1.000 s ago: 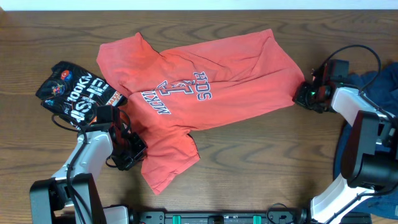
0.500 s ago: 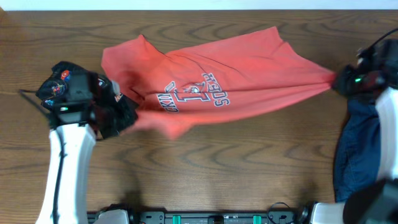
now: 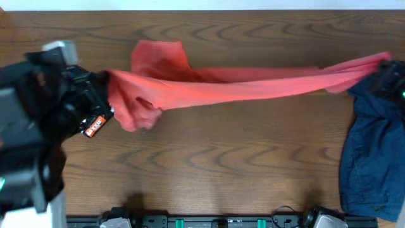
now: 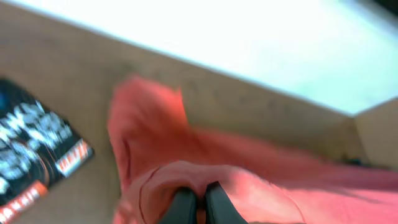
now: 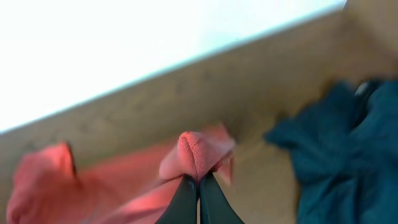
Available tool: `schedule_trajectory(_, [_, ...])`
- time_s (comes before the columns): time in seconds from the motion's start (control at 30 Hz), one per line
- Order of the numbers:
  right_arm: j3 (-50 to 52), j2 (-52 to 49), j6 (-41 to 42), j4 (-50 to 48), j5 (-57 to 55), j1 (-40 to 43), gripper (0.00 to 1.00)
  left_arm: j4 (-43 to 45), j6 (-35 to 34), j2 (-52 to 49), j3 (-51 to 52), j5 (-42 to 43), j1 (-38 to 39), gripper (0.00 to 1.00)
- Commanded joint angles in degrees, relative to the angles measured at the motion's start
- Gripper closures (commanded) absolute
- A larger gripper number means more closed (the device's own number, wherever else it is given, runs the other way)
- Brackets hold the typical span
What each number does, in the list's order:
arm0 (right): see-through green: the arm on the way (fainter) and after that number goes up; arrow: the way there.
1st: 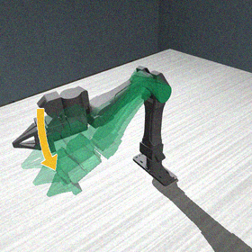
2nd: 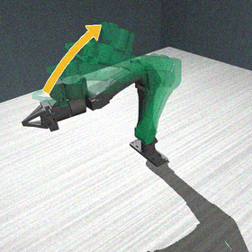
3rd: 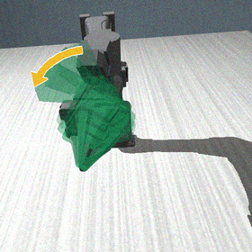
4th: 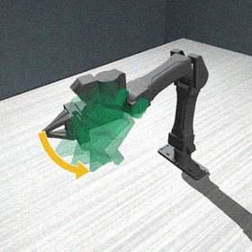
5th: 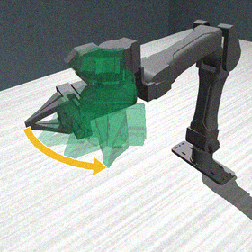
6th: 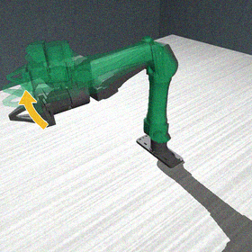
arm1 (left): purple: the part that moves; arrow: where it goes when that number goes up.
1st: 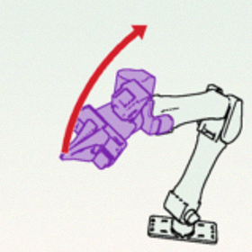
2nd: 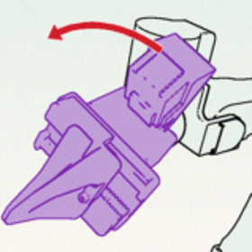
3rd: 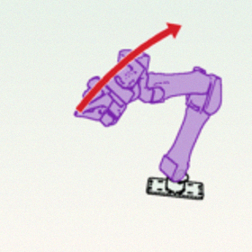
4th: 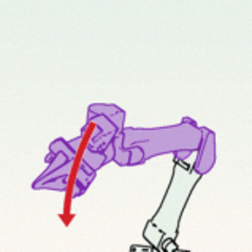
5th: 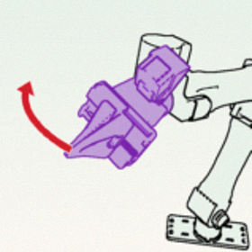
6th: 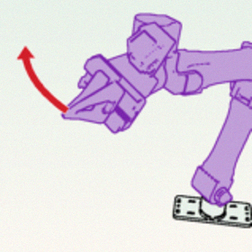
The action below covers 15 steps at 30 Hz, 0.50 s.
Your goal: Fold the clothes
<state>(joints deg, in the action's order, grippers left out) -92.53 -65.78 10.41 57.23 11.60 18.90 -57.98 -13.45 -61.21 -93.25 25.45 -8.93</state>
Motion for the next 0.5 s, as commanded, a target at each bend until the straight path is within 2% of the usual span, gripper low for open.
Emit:
schedule_trajectory(0.0, [-4.7,2.6,-0.9,-0.7,-4.8,1.0,0.99,0.2,0.8,1.8,-5.9,-2.1,-1.7,0.94])
schedule_trajectory(0.23, [-7.5,1.3,-1.2,-0.5,-6.0,1.0,0.99,0.3,0.8,0.8,-9.4,-3.9,-2.0,0.94])
schedule_trajectory(0.47, [-7.5,-10.6,-3.9,1.0,-1.7,0.8,0.99,1.2,0.8,-10.0,-9.4,-3.8,-1.9,0.94])
